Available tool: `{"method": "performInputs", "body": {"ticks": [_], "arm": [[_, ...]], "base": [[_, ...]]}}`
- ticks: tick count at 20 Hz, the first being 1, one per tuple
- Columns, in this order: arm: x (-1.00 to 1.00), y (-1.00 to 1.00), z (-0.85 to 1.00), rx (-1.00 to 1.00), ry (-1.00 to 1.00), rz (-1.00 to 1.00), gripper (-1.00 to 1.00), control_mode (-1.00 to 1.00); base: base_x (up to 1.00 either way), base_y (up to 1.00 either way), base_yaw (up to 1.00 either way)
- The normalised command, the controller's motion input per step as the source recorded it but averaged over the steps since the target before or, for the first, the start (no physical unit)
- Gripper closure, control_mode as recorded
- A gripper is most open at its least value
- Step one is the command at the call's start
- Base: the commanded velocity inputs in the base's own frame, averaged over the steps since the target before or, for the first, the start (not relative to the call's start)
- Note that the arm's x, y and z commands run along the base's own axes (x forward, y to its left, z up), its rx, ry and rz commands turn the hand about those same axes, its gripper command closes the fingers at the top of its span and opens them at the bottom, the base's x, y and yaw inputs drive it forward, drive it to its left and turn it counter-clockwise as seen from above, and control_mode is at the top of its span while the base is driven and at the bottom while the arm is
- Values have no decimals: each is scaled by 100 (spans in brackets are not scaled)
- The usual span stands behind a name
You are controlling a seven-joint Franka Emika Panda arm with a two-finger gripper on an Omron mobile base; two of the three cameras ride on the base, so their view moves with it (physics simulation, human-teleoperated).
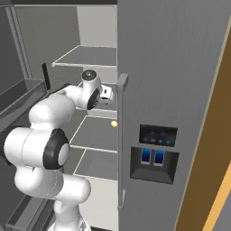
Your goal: Take the steak from the fridge and place it on the digital scale on the counter by the fridge. Wait a few seconds for a reading, then move it to the plate on the dining counter.
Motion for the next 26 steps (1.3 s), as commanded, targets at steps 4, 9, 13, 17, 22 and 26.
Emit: {"method": "performInputs", "body": {"ticks": [4,9,13,17,22,26], "arm": [[44,0,-17,0,0,0,-100,-100],[42,0,-15,0,0,0,-100,-100],[38,-2,-10,0,0,0,-100,-100],[28,0,-17,0,0,0,-100,-100],[26,0,-20,0,0,0,-100,-100],[28,0,-19,0,0,0,-100,-100]], "base": [[0,0,0],[0,0,0],[0,0,0],[0,0,0],[0,0,0],[0,0,0]]}}
